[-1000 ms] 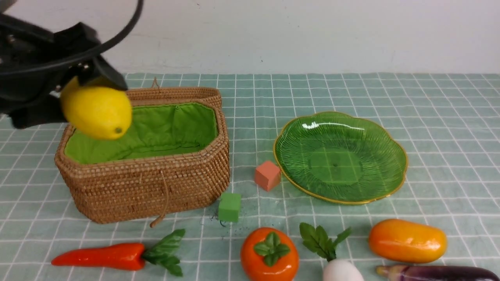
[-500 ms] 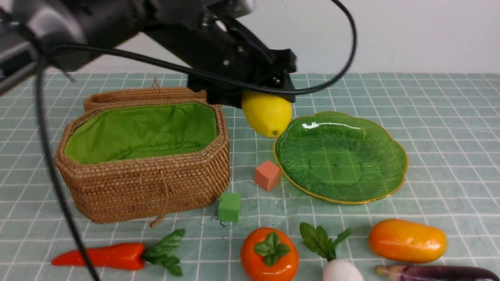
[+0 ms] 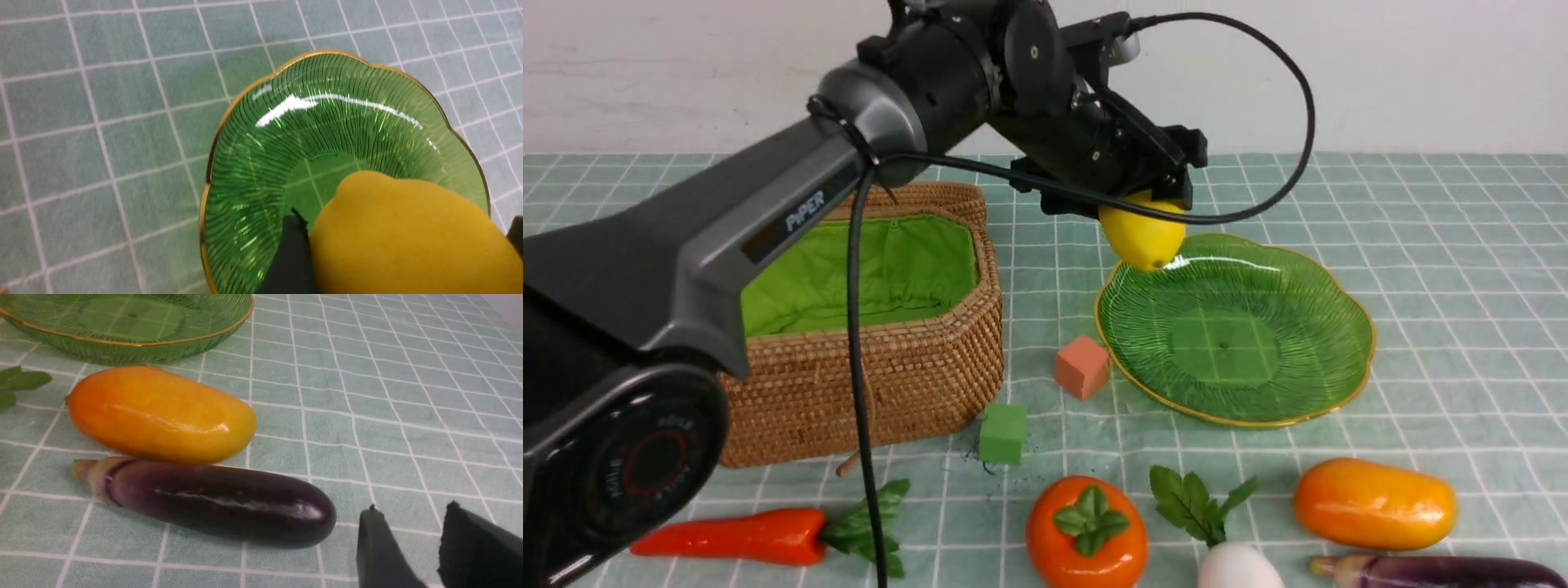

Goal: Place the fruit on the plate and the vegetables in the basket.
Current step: Grab a lemon with your left arm and place it on the plate on the right

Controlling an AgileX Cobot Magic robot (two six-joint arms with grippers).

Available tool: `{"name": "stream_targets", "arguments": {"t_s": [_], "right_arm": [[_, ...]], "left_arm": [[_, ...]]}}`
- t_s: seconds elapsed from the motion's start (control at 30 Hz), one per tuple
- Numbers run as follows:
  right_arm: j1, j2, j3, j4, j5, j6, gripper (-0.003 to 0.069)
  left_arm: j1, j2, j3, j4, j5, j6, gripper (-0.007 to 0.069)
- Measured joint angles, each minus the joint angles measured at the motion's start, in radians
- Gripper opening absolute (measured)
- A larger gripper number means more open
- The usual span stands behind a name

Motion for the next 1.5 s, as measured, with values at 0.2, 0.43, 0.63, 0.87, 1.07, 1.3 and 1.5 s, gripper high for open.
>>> {"name": "stream_targets", "arguments": {"t_s": [0.2, 0.43, 0.63, 0.87, 1.07, 1.3, 1.5], "right_arm": [[0.0, 0.0, 0.0, 0.0, 0.0, 0.0, 0.0242], [0.0, 0.0, 0.0, 0.0, 0.0, 0.0, 0.0242], [0.0, 0.0, 0.0, 0.0, 0.0, 0.0, 0.0242], [0.0, 0.0, 0.0, 0.0, 0.0, 0.0, 0.0242], [0.0, 0.0, 0.0, 0.0, 0.0, 0.0, 0.0242], [0.0, 0.0, 0.0, 0.0, 0.0, 0.0, 0.0242], [0.0, 0.0, 0.0, 0.0, 0.0, 0.0, 0.0242]], "left_arm": [[-0.031, 0.061, 0.0, 0.013, -0.046, 0.0, 0.0591], [-0.068, 0.132, 0.0, 0.027, -0.048, -0.01, 0.0591], [-0.067, 0.164, 0.0, 0.03, -0.048, -0.047, 0.0591], [-0.067, 0.167, 0.0, 0.034, -0.046, -0.055, 0.0632], [-0.067, 0.167, 0.0, 0.034, -0.046, -0.056, 0.067], [-0.067, 0.16, 0.0, 0.037, -0.012, -0.057, 0.067], [-0.066, 0.091, 0.0, 0.111, 0.107, -0.057, 0.0638]]}}
